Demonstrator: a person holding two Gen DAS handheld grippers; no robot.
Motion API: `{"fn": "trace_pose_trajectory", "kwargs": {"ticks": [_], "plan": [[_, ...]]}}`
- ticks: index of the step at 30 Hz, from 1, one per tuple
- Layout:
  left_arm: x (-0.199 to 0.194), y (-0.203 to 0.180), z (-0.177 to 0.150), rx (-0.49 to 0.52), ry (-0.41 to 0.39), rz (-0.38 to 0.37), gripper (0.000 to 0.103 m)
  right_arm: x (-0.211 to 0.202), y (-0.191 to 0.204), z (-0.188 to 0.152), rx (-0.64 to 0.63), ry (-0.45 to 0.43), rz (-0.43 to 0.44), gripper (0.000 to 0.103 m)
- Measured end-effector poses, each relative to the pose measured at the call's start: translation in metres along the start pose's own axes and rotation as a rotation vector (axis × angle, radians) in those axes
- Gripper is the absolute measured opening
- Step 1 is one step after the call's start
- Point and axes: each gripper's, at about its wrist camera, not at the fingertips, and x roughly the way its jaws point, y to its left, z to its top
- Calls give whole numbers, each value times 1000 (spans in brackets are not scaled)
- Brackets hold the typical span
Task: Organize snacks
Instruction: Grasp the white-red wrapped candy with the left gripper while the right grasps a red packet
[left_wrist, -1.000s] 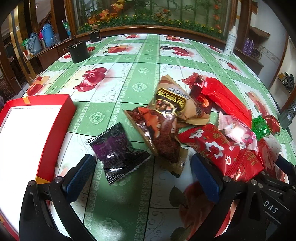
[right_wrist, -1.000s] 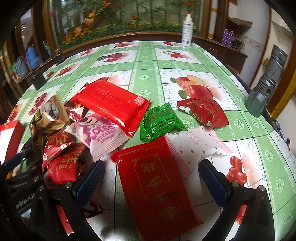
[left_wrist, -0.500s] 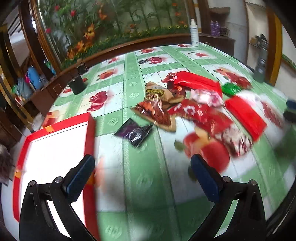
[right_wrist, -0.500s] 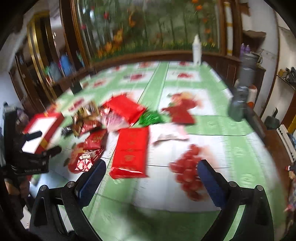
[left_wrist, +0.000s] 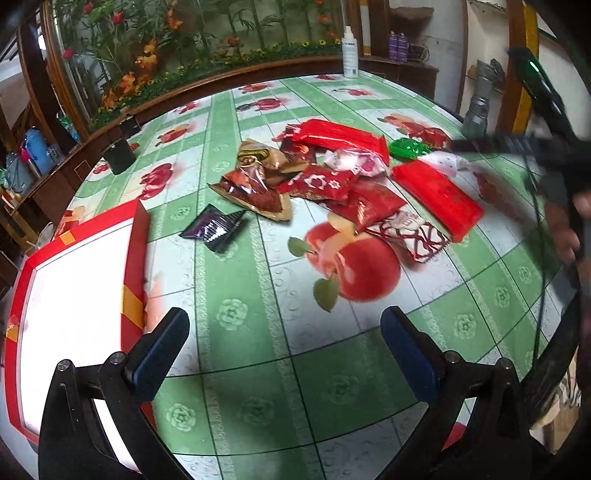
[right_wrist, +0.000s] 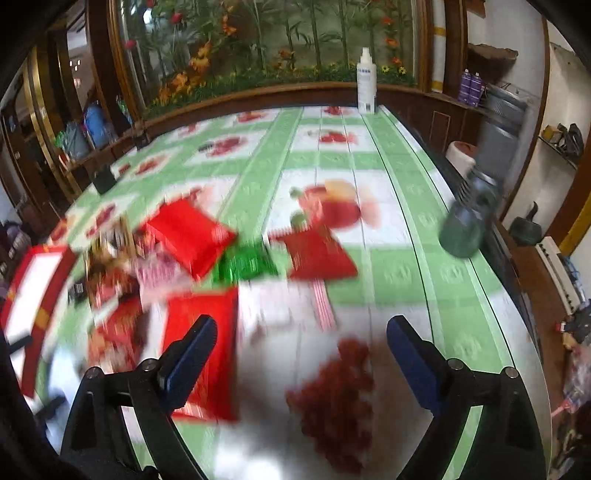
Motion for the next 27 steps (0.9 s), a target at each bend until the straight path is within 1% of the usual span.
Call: {"fn": "trace_pose_trajectory", "kwargs": {"ticks": [2,4,6,7,8,10,11,12,14,17,18,20,21,23,24,25,26,27], "plan": [[-2,-3,0,6,-7,-6,103,6,1,13,-15,-34,-38,94],[-7,-6,4,20,-27,-22,103,15,1,23,-15,-32,-65,91],[-9,-11,11,34,-41,-48,103,25,-5,32,27,-5,-42,81],[-7,-13,16,37,-38,-56,103,33,-9,37,56,17,-32,79],[-6,-16,21,36,-34,-61,103,39,-12,40,78,35,-35,73],[1,-21,35,9,-20,-92,103,54,-16,45,103,88,-42,67],[2,-23,38,-7,-16,-104,103,61,-18,46,114,112,-37,60],[6,-25,44,-28,-4,-124,103,69,-21,45,132,134,-27,49],[20,-30,53,-86,60,-166,103,69,-20,43,126,105,-68,38],[36,-36,59,-158,117,-212,103,69,-22,38,141,75,-69,36],[43,-39,59,-178,138,-217,103,69,-22,37,138,69,-70,36],[49,-40,58,-201,148,-218,103,70,-20,36,128,55,-72,36],[53,-40,56,-215,145,-213,103,70,-19,36,125,48,-73,36],[54,-35,51,-227,112,-156,102,71,-18,36,126,40,-68,36],[54,-32,49,-234,111,-141,100,69,-19,36,126,37,-64,36],[52,-29,49,-236,101,-134,94,69,-19,36,125,34,-62,36],[51,-27,48,-235,96,-130,91,69,-19,36,123,32,-61,36],[49,-25,47,-224,90,-122,85,69,-19,36,122,31,-59,36]]}}
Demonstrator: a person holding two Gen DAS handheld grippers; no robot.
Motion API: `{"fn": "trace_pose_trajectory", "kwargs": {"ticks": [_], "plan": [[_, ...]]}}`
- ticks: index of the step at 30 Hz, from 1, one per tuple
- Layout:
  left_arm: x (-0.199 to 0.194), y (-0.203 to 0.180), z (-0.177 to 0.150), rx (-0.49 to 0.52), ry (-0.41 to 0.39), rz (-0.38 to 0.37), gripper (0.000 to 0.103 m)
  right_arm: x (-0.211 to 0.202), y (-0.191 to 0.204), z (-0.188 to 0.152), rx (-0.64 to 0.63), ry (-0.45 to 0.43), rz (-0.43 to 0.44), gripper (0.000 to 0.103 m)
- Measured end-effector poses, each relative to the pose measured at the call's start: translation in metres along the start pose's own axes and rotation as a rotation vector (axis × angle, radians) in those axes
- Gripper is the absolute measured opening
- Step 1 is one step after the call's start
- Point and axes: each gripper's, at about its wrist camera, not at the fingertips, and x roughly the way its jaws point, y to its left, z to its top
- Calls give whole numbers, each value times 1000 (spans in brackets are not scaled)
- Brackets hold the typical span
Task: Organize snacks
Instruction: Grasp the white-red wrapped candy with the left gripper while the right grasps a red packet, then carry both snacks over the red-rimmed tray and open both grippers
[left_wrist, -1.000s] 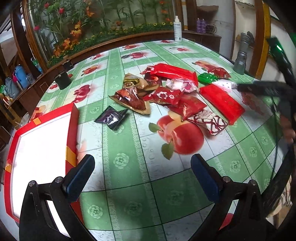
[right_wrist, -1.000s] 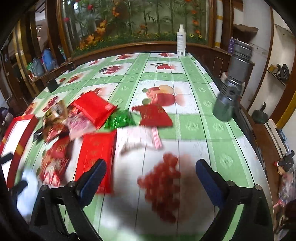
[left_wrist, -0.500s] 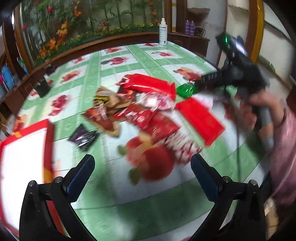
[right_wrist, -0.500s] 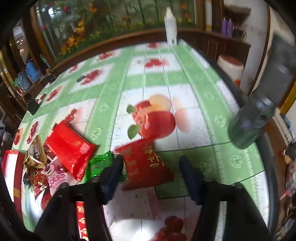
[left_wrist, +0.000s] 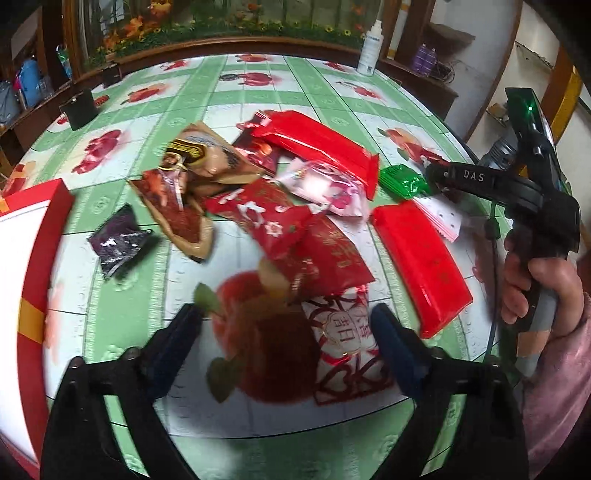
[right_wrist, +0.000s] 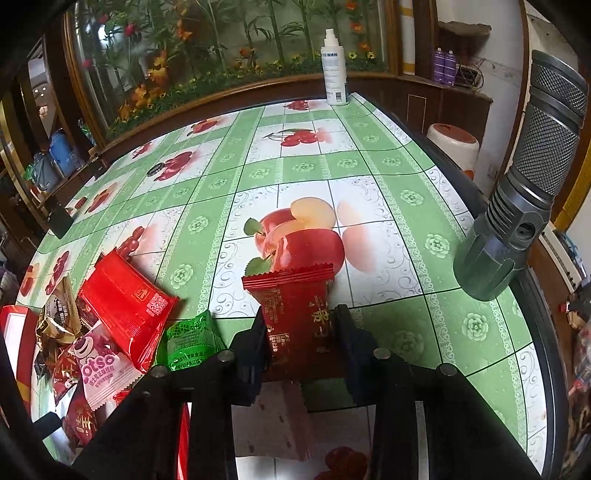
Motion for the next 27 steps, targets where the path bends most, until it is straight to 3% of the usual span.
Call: {"fn": "trace_pose_trajectory", "kwargs": {"ticks": [4,7,11,14,18,20,27], "plan": [[-7,6,-10,92,-34,55,52,-3,0,-2,5,5,26,36],[-13,16,-15,119,-45,33,36,-5,-1,-2,12,12,40,35],[-17,28,-18,118,-44,4,29,-14,-10,-4,96,-4,95,33],[-22,37,-23,110,-47,-9,28,-36,-15,-5,150,-96,166,33],[-32,43,-26,104,-75,-13,28,-74,-11,-10,189,-277,324,33],[-42,47,-27,96,-103,-11,28,-84,-1,-14,192,-312,365,33],[-87,78,-28,62,-246,55,28,-86,67,-28,103,-279,485,33]]}}
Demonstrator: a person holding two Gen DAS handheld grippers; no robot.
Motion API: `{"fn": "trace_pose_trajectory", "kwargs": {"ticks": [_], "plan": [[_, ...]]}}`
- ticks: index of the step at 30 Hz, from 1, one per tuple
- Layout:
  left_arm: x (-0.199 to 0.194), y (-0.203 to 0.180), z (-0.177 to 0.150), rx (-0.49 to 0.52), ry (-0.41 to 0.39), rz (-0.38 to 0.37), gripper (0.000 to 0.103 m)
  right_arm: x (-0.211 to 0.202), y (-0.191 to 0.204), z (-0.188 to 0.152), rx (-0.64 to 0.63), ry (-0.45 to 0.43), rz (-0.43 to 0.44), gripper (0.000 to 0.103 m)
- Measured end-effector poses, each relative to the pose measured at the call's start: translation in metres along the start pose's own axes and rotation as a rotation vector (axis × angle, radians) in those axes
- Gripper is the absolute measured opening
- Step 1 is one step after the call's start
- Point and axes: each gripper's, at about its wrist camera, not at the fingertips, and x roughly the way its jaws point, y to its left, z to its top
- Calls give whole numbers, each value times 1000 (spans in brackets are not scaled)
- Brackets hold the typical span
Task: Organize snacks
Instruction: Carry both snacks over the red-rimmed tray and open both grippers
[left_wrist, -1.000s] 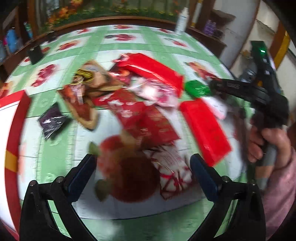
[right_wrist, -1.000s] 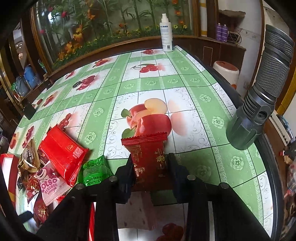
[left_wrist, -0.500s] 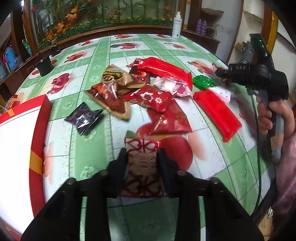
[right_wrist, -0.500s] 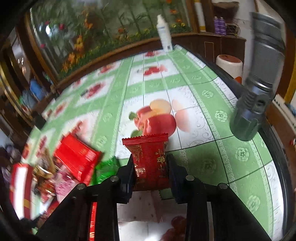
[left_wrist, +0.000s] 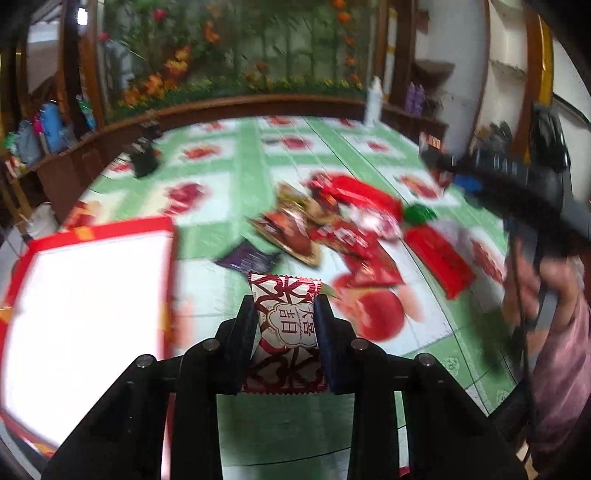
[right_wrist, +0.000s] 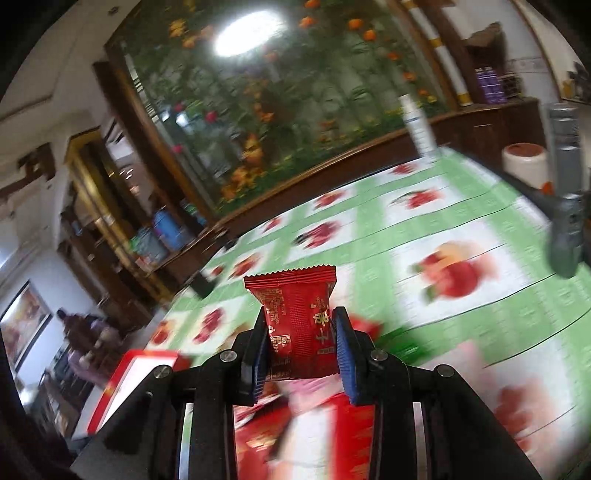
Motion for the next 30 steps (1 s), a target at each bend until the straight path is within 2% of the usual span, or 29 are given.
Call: {"fn": "trace_pose_trajectory", "kwargs": {"ticks": [7,13,17,20,27,29,30], "plan": [[-35,70,-7,-114,-94,178,29,31,72,-46,-41,111,161,33],[-44,135,-25,-223,-85,337,29,70,157,-86,-158,245,294,32],[-43,166,-38,-281,-65,405,29,95,204,-110,-222,321,363,32],[-41,182,-49,-317,-37,426,29,103,231,-125,-271,362,410,32],[-37,191,-61,-351,-4,458,30,105,263,-157,-392,433,424,36],[-37,190,-60,-354,0,464,38,101,263,-157,-397,432,425,39],[-37,189,-61,-354,0,470,50,100,262,-157,-392,431,426,46]]}}
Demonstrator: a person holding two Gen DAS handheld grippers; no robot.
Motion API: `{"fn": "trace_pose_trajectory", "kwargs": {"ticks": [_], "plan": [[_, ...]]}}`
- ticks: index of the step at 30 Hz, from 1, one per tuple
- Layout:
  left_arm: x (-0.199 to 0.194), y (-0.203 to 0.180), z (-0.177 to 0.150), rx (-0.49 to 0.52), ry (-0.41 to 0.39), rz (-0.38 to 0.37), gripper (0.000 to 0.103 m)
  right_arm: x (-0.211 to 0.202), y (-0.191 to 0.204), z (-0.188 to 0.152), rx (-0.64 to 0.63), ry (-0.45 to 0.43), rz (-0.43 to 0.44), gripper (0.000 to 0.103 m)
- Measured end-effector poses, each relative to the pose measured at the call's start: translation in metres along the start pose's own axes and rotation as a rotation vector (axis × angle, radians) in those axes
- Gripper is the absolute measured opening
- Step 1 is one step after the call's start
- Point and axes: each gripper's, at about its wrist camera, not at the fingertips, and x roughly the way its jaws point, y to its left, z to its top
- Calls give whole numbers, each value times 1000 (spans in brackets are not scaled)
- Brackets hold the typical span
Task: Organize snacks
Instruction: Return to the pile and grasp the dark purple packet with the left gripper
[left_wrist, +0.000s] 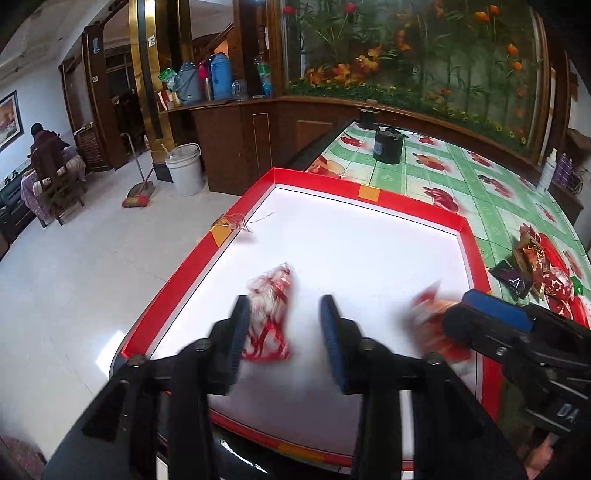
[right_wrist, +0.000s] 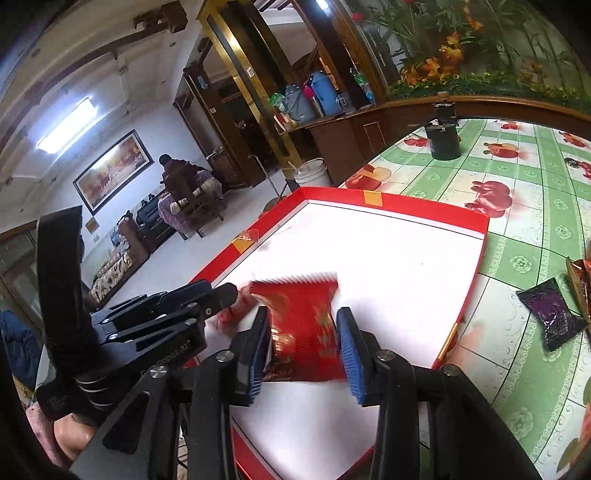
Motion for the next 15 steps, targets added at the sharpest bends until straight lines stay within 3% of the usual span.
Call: {"fn": "trace_pose_trajectory", "kwargs": {"ticks": [1,3,8,15], "plan": [[0,2,1,-1,-4,10,64,-2,-3,0,11,-6,2,49],[-5,2,1,-3,-26,24,71,-10,-7,1,31,-31,-5,53],[-18,-8,3,18,-65,16,73,-25,-23,8,80,-78,-41,53],[-29,-47,5,99,-61,-92,74,-74,-64,1,172,-154,-119,53]]}}
